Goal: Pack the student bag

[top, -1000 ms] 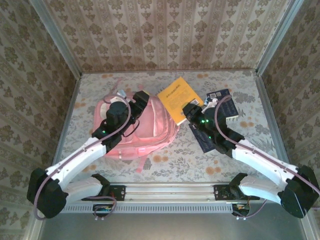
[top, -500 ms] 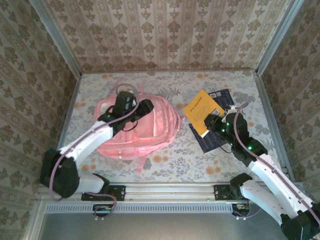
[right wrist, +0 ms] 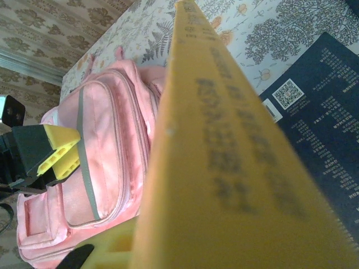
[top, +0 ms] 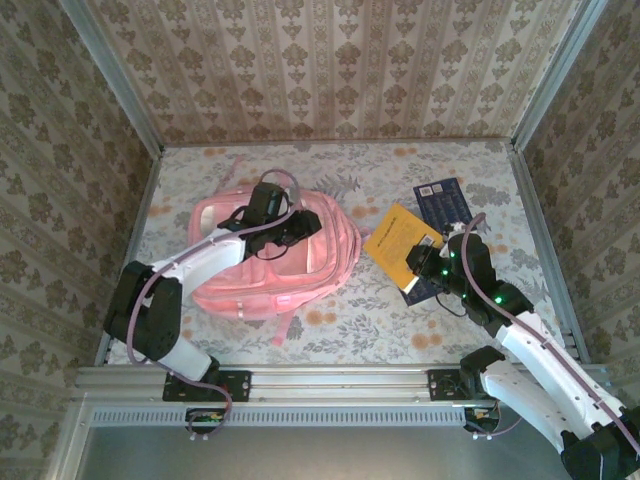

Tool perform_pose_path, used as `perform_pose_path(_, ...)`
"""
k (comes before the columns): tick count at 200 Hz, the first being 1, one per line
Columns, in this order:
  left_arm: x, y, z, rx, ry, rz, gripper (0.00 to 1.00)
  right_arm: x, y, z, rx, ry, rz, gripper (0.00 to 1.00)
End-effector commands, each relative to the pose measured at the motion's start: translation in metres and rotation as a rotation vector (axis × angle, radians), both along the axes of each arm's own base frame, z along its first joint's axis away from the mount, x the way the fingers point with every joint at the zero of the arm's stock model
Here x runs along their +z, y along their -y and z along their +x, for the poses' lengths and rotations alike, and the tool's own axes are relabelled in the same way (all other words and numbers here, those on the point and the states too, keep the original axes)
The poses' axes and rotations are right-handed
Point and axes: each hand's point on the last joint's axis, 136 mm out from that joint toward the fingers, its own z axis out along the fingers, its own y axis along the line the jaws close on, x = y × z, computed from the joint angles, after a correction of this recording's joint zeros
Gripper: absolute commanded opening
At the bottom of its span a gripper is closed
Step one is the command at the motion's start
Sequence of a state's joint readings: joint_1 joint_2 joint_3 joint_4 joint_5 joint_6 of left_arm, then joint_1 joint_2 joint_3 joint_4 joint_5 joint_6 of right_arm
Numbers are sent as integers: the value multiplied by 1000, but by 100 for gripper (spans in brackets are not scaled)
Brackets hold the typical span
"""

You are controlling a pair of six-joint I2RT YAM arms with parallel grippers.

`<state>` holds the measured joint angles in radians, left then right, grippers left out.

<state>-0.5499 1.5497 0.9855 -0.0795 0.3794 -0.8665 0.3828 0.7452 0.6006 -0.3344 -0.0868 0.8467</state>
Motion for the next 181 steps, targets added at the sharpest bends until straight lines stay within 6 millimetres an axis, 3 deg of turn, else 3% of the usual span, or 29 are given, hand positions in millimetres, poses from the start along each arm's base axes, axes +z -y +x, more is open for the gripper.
perform_pose_path(1,1,9,1,-42,15,-14,39,20,-3,5,17,84,27,0)
perform_pose_path(49,-22,6,7,-37,-25,64,36,19,-6,7,24,85,55,0)
perform_pose_path(82,-25,5,14,-44,-17,139,22,18,-7,6,31,77,59,0)
perform_pose_path(98,-24,1,17,-49,1,197,10,21,-7,5,36,82,59,0)
perform_pose_path(113,-16,1,18,-77,37,215,0,22,-7,3,43,81,51,0)
perform_pose_path(148,14,5,12,-175,113,224,0,23,-5,1,55,64,6,0)
perform_pose_path(157,23,5,10,-202,123,230,0,23,-3,1,47,55,1,5)
perform_pose_path(181,50,2,-1,-267,148,232,0,18,20,0,-103,-27,-30,7)
